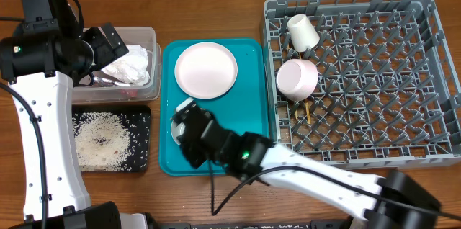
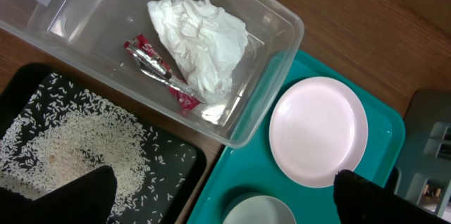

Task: Sort waste into correct bins and load items into the dishwasher
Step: 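Move the right gripper to the white bowl on the teal tray and grasp it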

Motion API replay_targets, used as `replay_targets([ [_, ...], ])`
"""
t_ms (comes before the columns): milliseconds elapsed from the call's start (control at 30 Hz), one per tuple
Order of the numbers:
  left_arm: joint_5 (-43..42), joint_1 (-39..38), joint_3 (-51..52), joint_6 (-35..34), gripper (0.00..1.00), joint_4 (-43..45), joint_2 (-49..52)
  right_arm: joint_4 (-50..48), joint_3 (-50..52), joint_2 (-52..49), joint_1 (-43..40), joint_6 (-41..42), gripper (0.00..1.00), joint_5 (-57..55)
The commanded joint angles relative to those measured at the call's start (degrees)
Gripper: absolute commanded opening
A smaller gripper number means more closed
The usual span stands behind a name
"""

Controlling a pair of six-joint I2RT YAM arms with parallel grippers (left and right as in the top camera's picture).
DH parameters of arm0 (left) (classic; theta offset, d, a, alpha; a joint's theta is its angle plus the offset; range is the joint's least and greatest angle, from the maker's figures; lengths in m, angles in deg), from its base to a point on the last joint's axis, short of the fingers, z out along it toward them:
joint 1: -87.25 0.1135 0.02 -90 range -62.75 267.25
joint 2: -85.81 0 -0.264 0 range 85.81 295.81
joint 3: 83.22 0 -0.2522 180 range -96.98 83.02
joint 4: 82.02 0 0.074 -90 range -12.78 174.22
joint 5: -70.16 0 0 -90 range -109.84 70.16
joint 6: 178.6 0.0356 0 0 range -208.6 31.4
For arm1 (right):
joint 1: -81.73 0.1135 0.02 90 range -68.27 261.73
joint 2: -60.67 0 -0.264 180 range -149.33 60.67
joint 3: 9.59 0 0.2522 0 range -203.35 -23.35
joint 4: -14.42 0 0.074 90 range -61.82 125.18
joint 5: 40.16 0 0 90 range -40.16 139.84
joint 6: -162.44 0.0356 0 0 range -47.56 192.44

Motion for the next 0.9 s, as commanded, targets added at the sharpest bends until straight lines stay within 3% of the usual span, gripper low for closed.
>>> replay_targets([
  [0,0.4,0.0,-0.9,0.7,1.00,0.0,0.0,-2.3,-0.9,-4.7,1.5,-3.7,0.33,-2.1],
  [133,0.4,0.0,-0.9,0.7,1.00,0.0,0.0,-4.6,-0.9,-7.3,2.0,-7.7,0.44,-2.1],
  [533,0.4,0.0,-0.9,0.7,1.00,0.0,0.0,-7.1,-0.9,-11.0,2.0,-10.8,0.52,-2.0],
  [700,0.4,0.0,-0.9,0.7,1.00,0.0,0.0,-7.8,-0.9,-12.3,1.9,-10.8,0.22,-2.1],
  [867,0.4,0.0,-0.9,0.7,1.00,0.0,0.0,-7.9,-0.9,-14.3,1.0,-10.8,0.19,-2.0],
])
